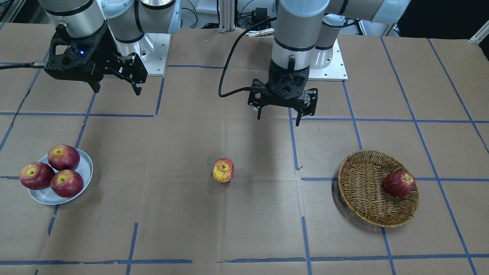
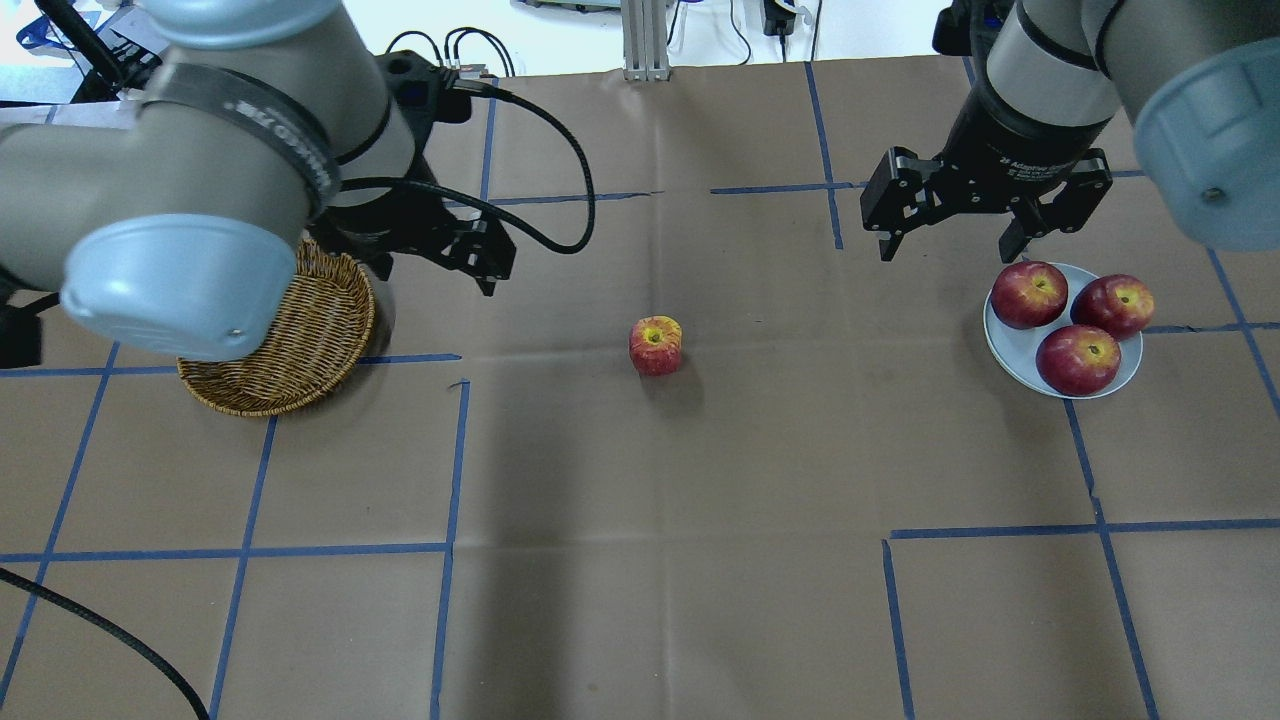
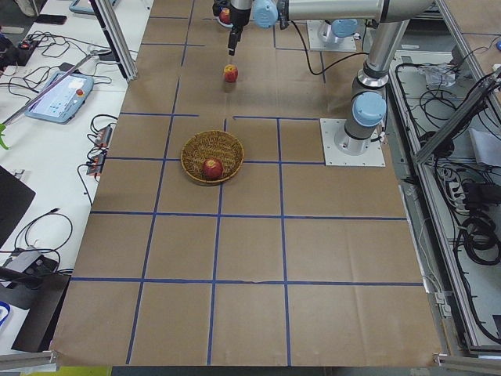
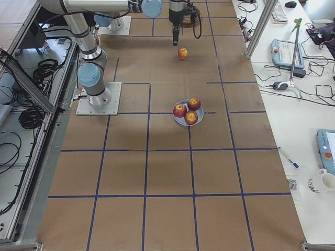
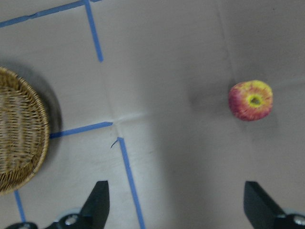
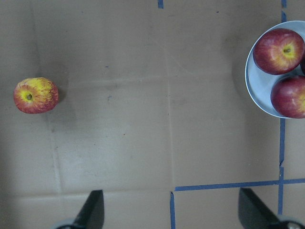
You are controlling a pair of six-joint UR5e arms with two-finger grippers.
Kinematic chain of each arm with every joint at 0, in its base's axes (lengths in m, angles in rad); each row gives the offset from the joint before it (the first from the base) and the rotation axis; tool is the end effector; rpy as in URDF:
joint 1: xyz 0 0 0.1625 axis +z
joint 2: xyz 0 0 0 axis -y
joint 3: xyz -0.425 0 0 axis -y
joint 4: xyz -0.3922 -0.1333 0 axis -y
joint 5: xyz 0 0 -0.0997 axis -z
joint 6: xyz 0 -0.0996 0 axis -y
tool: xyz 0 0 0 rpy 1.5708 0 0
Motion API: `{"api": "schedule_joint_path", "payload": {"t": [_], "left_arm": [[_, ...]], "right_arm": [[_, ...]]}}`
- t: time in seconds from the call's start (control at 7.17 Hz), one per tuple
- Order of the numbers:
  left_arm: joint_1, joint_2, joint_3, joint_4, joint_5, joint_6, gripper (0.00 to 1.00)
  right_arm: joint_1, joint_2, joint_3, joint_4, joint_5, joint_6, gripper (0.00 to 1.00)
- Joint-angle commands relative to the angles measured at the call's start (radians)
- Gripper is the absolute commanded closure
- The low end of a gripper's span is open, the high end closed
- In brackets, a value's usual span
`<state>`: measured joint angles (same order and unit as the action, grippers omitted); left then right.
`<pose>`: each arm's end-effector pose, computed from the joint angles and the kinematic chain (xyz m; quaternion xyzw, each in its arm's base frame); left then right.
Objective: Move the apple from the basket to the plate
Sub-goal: 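Open and withdraw the left gripper while the right gripper moves over the apple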
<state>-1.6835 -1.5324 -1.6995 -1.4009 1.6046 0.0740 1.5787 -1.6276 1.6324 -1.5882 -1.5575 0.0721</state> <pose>-0.1833 -0.4639 0.4605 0.0925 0.9948 -0.0401 0.0161 0.1383 -0.4679 0.4866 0.0320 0.9994 -0.0060 0.0069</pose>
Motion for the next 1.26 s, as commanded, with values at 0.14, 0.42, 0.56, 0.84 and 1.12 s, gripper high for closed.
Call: {"api": "schedule_joint_path", "payload": {"t": [0.14, 0.42, 0.56, 0.84, 1.12], "left_arm": [[0.077, 0.116, 0.012, -0.217, -0.053, 0.076, 0.01], [0.076, 0.097, 0.021, -0.216, -0.067, 0.072, 0.01], [0.077, 0.118, 0.02, -0.216, -0.064, 0.072, 0.01], [0.077, 0.124, 0.014, -0.219, -0.058, 0.079, 0.01], [0.08, 0.124, 0.015, -0.219, -0.06, 0.081, 0.01]], "right_arm": [[0.012, 0.008, 0.001, -0.001, 0.002, 0.003, 0.0], [0.068, 0.061, -0.002, -0.106, 0.09, 0.095, 0.0], [0.16, 0.124, -0.003, -0.166, 0.086, 0.15, 0.0], [0.283, 0.262, -0.002, -0.327, 0.077, 0.317, 0.0], [0.351, 0.384, -0.002, -0.461, 0.076, 0.398, 0.0]]}}
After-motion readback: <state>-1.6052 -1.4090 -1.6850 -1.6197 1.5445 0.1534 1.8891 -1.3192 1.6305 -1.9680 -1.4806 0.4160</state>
